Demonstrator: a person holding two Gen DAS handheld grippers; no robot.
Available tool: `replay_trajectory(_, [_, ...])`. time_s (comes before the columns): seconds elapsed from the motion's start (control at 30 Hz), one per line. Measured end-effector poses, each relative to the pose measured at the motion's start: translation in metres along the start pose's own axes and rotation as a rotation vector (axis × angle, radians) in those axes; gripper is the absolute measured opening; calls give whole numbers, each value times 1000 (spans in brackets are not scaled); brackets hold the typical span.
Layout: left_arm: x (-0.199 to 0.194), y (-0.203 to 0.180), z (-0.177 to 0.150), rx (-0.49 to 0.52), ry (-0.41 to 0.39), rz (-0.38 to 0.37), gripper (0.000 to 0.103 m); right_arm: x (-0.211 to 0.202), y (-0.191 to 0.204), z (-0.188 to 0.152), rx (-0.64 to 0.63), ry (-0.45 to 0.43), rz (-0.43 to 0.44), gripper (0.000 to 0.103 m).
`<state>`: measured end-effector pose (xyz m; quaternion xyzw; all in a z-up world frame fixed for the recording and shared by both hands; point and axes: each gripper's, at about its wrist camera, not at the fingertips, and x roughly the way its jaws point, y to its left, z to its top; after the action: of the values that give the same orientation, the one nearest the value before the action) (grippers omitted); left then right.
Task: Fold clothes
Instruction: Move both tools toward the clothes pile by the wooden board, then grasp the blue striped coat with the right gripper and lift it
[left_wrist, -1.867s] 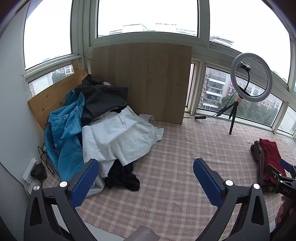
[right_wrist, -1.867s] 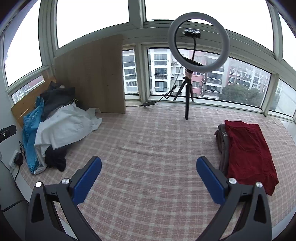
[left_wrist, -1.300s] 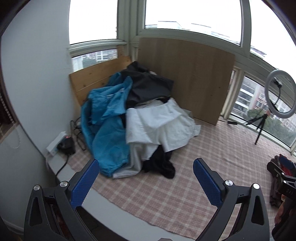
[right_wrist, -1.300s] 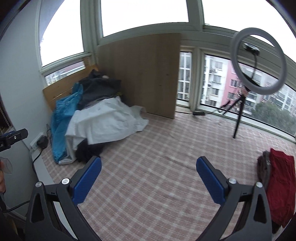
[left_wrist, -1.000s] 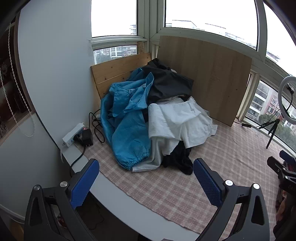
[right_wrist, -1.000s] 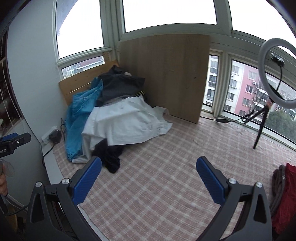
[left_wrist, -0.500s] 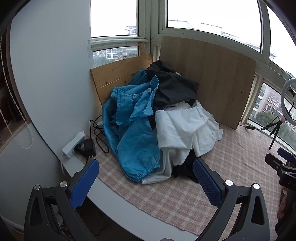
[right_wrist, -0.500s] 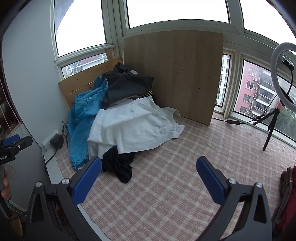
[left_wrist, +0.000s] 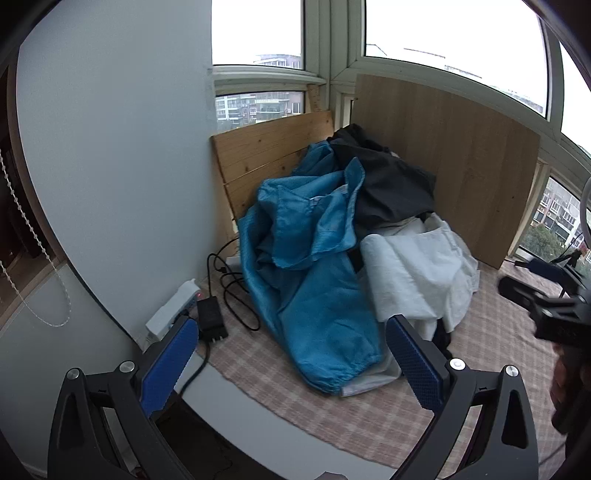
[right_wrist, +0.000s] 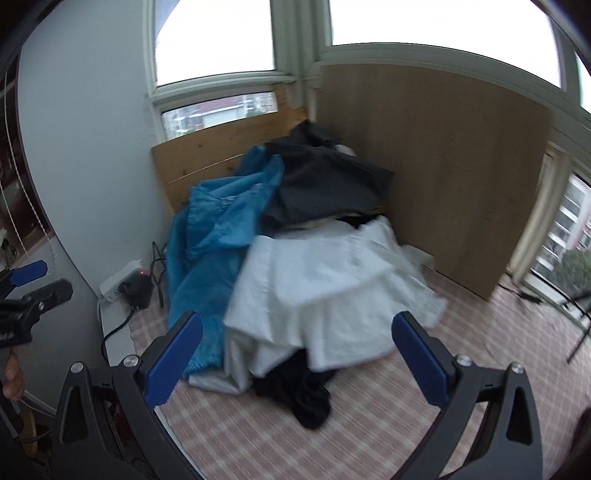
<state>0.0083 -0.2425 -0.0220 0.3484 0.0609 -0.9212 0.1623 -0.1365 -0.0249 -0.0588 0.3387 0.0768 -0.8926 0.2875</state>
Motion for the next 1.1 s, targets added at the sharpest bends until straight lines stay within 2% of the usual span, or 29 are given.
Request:
replay_trajectory(0.33, [14,61,3,-36,29,35,102,162,88,59,-118,144,112,103])
replay_trajectory(0.5, [20,91,2,-89,53,42,102,231,122,78,-210,201,79,103])
replay_trajectory(0.6, [23,105,2,-103,63,42,102,271,122,85,-165,266,41,103])
replay_trajectory(0.73, [25,119,0,-116,74,42,102,312,116,91,-78,336,38,103])
replay_trajectory(0.8, [25,126,-2,-128,77,46,102,316,118,90,-68,315,47,101])
replay_trajectory(0.83, [26,130,-2,-134,79,48,102,315,119,90,-68,298,57,94])
replay_trajectory(0.9, [28,136,-3,-144,84,52,102,310,125,89,-91,291,80,61])
replay_trajectory(0.93, [29,139,-4,-149,87,54,102,309,127,88,-98,305,102,26])
replay_trajectory(0.97, [31,141,-4,-154,91,56,102,308,129,88,-106,319,124,18])
replay_trajectory(1.1, [34,149,-5,-172,94,60,102,282,131,100,-104,288,205,10])
